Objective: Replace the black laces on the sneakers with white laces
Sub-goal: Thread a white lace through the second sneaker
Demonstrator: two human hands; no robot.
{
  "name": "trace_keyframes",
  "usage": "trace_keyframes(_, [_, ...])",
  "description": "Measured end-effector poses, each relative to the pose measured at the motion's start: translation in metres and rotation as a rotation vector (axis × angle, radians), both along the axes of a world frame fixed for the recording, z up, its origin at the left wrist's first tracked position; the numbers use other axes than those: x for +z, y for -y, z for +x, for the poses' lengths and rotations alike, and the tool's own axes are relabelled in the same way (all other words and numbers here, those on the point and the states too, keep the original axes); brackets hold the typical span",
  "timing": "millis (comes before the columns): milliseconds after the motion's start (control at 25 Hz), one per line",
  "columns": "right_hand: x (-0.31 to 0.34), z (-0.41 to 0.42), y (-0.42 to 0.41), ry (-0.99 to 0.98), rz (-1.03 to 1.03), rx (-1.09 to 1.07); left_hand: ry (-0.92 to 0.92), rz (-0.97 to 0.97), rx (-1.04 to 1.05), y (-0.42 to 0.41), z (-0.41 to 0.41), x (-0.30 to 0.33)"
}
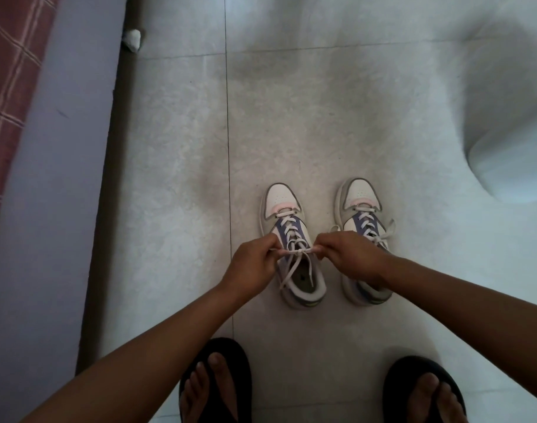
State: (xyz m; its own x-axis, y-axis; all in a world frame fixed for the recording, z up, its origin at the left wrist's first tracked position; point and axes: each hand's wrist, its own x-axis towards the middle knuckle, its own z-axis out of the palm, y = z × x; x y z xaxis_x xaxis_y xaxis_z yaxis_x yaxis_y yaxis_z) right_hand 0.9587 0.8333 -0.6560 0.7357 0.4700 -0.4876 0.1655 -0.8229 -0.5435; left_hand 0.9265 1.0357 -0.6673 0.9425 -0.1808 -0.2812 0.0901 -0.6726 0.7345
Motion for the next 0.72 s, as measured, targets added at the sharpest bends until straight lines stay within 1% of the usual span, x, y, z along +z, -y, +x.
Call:
trace_keyframes(160, [-0.002, 0.002, 0.006, -0.031, -0.004, -0.015, -0.11, -0.029, 0.091, -0.002, -0.004, -0.009])
trace_keyframes(440, [-0.004, 0.004, 0.011, -0.025, -0.012, -0.007, -0.219, -0.012, 0.168, -0.01, -0.003, -0.019])
trace_keyframes(560, [-0.005, 0.004, 0.013, -0.041, -0.02, -0.03, -0.288, -0.06, 0.209, -0.012, -0.005, -0.023])
trace_keyframes(640, [-0.005, 0.004, 0.009, -0.083, -0.017, -0.041, -0.341, -0.133, 0.163, -0.02, -0.007, -0.022])
trace_keyframes(720, [-0.008, 0.005, 0.003, -0.108, -0.033, 0.019, -0.421, -0.244, 0.076, -0.024, -0.006, -0.02])
